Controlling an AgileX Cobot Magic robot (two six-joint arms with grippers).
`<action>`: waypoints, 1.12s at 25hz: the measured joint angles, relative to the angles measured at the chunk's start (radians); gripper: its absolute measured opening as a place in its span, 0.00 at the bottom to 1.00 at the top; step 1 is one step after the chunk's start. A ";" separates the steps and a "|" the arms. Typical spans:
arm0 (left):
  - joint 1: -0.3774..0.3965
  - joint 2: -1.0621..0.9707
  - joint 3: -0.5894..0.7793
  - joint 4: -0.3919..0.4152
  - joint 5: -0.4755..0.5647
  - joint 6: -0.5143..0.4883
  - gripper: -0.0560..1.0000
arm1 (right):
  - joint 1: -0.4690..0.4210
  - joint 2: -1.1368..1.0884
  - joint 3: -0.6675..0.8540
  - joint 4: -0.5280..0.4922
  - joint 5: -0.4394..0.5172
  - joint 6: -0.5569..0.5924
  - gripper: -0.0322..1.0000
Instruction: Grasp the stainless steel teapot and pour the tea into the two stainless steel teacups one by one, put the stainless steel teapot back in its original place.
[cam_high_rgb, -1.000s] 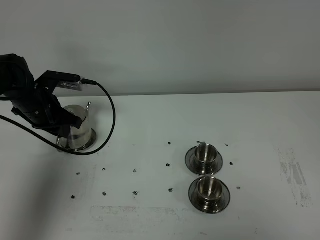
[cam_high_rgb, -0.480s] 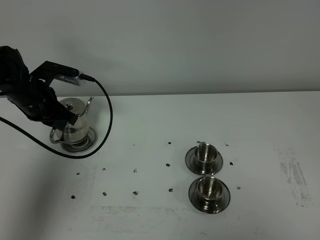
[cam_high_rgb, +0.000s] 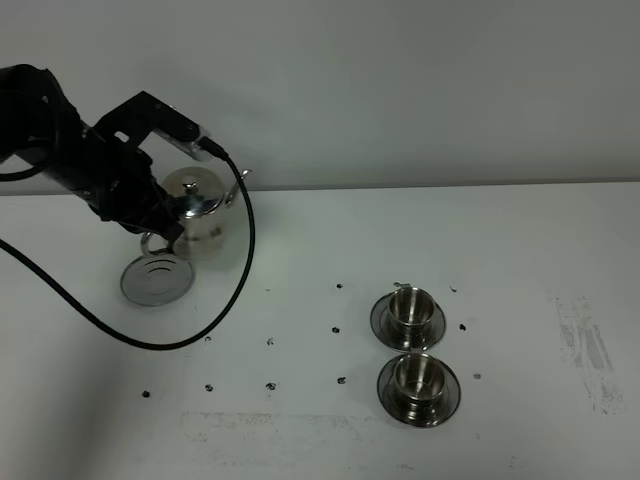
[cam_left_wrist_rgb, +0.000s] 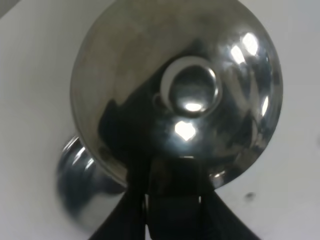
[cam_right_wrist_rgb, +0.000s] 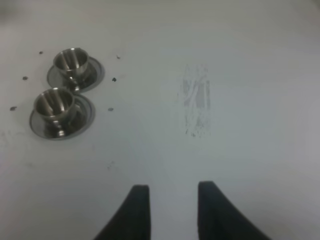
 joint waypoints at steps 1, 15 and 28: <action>-0.011 0.000 0.000 -0.021 -0.003 0.022 0.28 | 0.000 0.000 0.000 0.000 0.000 0.000 0.25; -0.182 0.000 0.000 -0.135 -0.091 0.279 0.28 | 0.000 0.000 0.000 0.000 0.000 0.001 0.25; -0.251 0.006 0.000 -0.131 -0.099 0.555 0.28 | 0.000 0.000 0.000 0.000 0.000 0.000 0.25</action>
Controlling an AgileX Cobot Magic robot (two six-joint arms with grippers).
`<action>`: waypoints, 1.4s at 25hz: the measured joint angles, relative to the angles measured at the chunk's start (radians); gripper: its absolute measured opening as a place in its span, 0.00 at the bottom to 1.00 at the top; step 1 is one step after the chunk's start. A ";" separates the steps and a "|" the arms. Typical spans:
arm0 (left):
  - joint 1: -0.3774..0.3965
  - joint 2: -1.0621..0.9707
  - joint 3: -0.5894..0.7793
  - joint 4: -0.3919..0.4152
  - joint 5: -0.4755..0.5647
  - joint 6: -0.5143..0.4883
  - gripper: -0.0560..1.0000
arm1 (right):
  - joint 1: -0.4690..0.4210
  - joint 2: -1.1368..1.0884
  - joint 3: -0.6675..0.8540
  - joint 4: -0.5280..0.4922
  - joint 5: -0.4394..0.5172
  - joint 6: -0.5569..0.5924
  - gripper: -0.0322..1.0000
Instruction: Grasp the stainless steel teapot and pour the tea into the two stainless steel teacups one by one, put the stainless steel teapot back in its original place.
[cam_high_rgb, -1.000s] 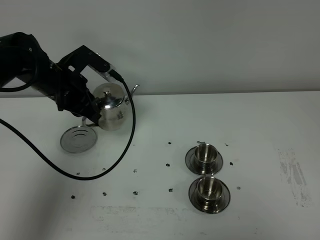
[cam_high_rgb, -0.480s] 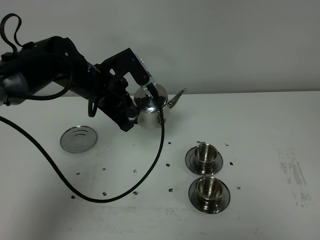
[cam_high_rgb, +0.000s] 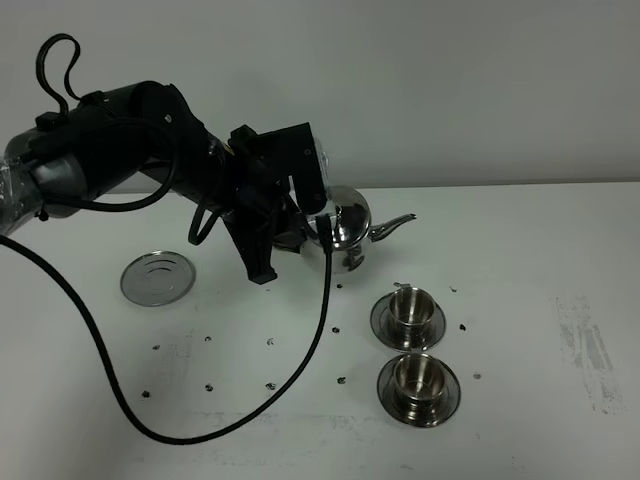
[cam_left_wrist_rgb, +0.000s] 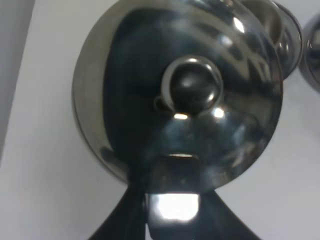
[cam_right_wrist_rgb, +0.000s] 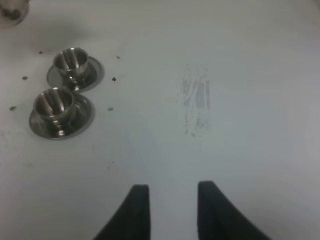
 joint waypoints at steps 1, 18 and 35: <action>-0.001 0.004 0.000 0.001 -0.001 0.029 0.28 | 0.000 0.000 0.000 0.000 0.000 0.000 0.25; -0.027 0.055 0.000 0.047 0.034 0.233 0.28 | 0.000 0.000 0.000 0.000 0.000 0.001 0.25; -0.097 0.055 0.000 0.184 0.050 0.313 0.28 | 0.000 0.000 0.000 0.000 0.000 0.001 0.25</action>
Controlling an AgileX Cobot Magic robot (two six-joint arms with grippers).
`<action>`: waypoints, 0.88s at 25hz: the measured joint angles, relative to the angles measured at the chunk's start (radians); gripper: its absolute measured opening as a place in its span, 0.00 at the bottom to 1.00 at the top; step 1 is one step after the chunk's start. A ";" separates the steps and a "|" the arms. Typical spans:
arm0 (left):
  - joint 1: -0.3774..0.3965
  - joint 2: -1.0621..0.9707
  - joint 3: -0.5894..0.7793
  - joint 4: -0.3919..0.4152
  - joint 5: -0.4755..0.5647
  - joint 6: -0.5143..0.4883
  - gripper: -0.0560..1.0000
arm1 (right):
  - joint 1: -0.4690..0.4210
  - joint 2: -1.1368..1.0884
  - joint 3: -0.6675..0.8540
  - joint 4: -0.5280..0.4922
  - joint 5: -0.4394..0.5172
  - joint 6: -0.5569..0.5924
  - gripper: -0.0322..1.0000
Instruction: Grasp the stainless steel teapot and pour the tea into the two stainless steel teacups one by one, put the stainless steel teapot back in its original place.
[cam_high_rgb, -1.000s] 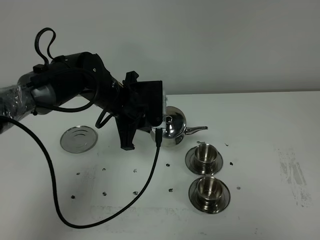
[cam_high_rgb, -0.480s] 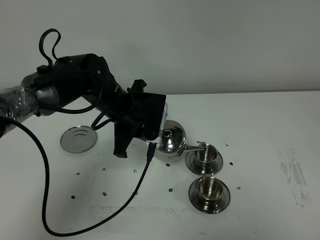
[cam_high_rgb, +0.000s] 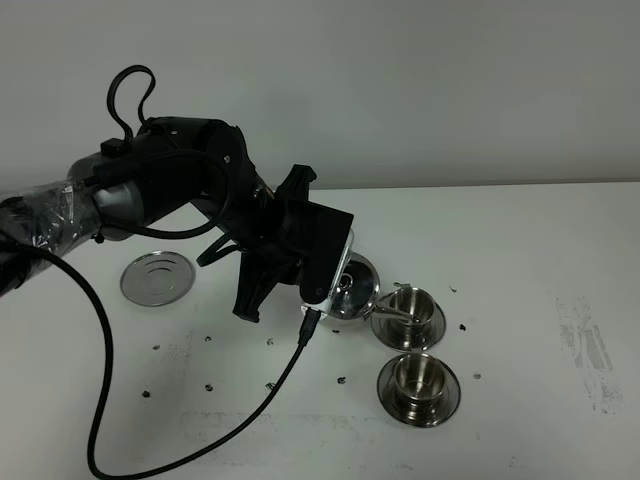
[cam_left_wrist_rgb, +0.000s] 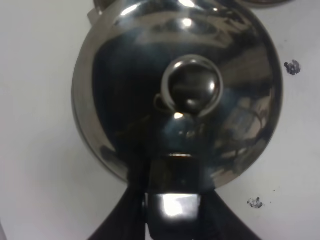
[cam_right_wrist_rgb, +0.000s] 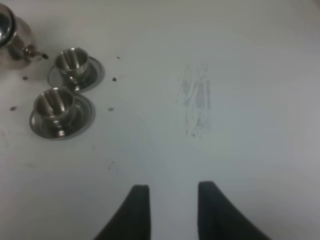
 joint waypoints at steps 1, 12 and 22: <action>-0.002 0.000 0.000 0.006 0.000 0.005 0.28 | 0.000 0.000 0.000 0.000 0.000 0.000 0.25; -0.049 0.000 0.000 0.089 0.033 0.046 0.28 | 0.000 0.000 0.000 0.000 0.000 0.000 0.25; -0.079 0.000 0.000 0.153 0.030 0.046 0.28 | 0.000 0.000 0.000 0.000 0.000 0.000 0.25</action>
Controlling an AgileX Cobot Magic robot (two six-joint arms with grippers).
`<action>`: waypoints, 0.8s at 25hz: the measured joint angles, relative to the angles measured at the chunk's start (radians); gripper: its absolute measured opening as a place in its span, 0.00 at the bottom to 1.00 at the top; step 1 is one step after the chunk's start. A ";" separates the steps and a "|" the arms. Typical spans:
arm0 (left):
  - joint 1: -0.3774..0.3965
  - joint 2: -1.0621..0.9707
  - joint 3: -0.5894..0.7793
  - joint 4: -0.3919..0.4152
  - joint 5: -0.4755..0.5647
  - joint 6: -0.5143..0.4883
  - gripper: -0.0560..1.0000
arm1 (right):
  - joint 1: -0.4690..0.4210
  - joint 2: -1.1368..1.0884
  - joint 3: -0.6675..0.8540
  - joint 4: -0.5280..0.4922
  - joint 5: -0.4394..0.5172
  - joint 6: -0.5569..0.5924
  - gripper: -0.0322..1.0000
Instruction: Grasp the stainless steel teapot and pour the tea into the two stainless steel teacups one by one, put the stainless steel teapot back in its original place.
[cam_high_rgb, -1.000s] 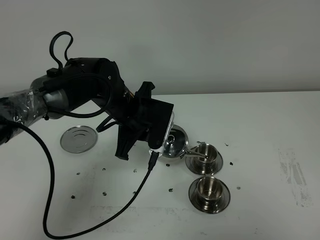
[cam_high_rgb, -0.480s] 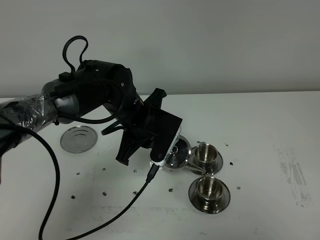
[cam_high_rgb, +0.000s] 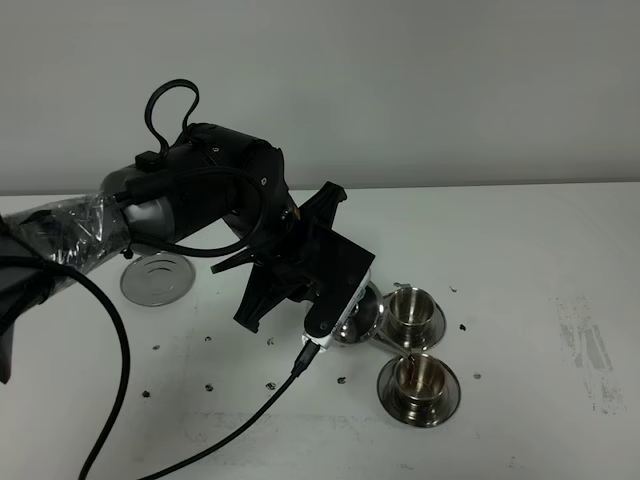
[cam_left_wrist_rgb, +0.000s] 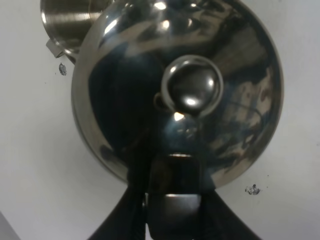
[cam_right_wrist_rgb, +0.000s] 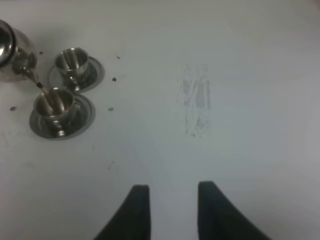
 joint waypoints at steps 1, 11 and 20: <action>0.000 0.000 0.000 0.005 -0.001 0.000 0.28 | 0.000 0.000 0.000 0.000 0.000 0.000 0.25; -0.007 0.000 0.000 0.041 -0.006 0.003 0.28 | 0.000 0.000 0.000 0.000 0.000 0.000 0.25; -0.009 -0.018 0.000 0.052 -0.013 0.003 0.28 | 0.000 0.000 0.000 0.000 0.000 0.000 0.25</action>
